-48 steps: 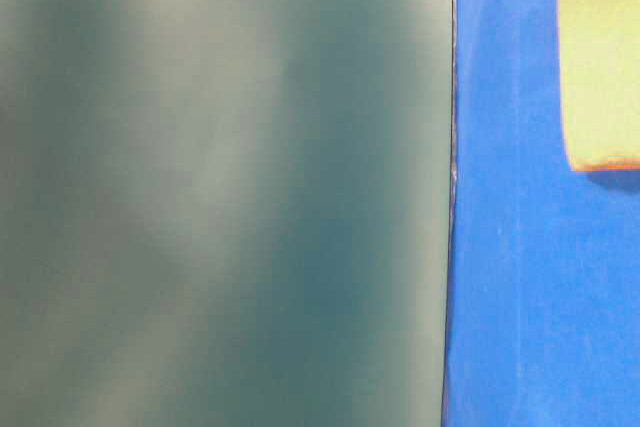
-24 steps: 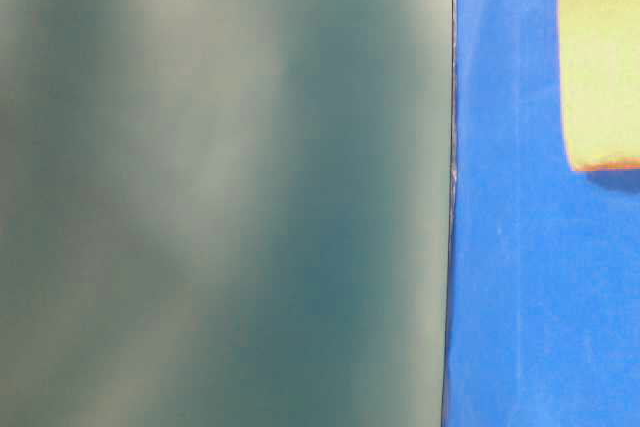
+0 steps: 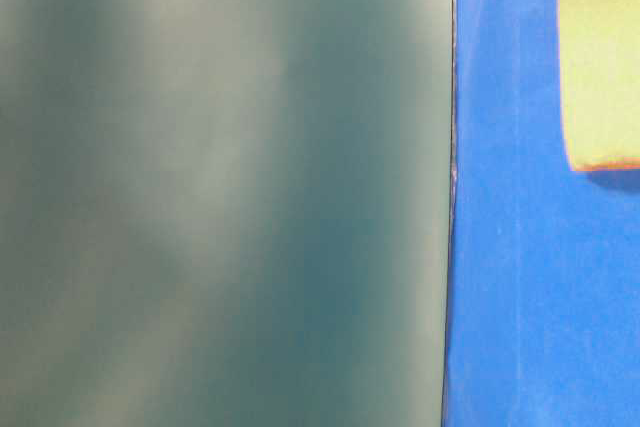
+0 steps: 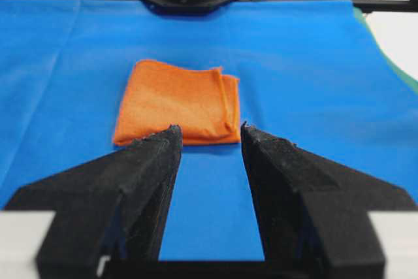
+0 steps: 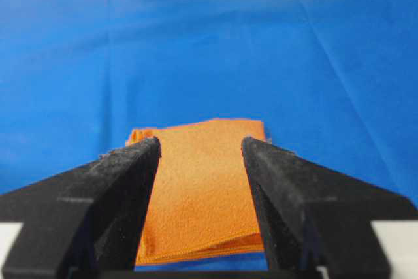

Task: Fold a vertical towel.

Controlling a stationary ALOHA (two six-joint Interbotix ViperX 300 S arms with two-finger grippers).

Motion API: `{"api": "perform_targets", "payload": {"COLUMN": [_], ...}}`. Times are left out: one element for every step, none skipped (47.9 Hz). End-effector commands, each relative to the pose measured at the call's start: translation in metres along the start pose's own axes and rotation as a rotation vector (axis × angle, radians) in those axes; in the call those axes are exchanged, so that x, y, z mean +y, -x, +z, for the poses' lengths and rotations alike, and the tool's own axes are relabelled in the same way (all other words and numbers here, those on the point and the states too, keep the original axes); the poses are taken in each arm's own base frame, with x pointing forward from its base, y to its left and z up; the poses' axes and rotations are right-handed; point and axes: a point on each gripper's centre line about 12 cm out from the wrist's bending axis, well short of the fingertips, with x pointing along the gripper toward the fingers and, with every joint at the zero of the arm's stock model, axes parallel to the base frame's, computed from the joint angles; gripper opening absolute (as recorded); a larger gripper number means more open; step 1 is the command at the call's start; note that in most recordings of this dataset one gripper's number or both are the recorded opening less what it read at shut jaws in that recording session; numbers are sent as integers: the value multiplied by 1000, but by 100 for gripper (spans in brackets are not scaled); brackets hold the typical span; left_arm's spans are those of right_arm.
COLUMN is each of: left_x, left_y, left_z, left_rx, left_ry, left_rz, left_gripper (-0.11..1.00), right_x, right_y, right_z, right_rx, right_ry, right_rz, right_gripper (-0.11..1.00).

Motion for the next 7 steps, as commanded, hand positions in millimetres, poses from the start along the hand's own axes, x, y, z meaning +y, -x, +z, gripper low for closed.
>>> {"api": "perform_targets", "payload": {"left_x": [1, 1, 1, 1, 1, 1, 1], "left_y": [-1, -1, -2, -1, -1, -2, -2], "left_z": [2, 3, 2, 3, 3, 2, 2], "left_rx": [-3, -5, -3, -5, -5, -2, -2], "left_ry": [3, 2, 2, 2, 2, 3, 2], "left_rz": [6, 6, 6, 6, 6, 6, 6], "left_gripper": [39, 39, 39, 39, 39, 39, 39], "right_x": [0, 0, 0, 0, 0, 0, 0], "right_y": [-2, -2, -2, -2, -2, -2, -2], "right_z": [3, 3, 3, 2, 2, 2, 2], "right_rx": [2, 2, 0, 3, 2, 5, 3], "right_ry": [-5, -5, -3, -3, -3, -3, -4], "right_rz": [0, 0, 0, -1, 0, -1, 0], "right_gripper": [58, 58, 58, 58, 58, 58, 58]}}
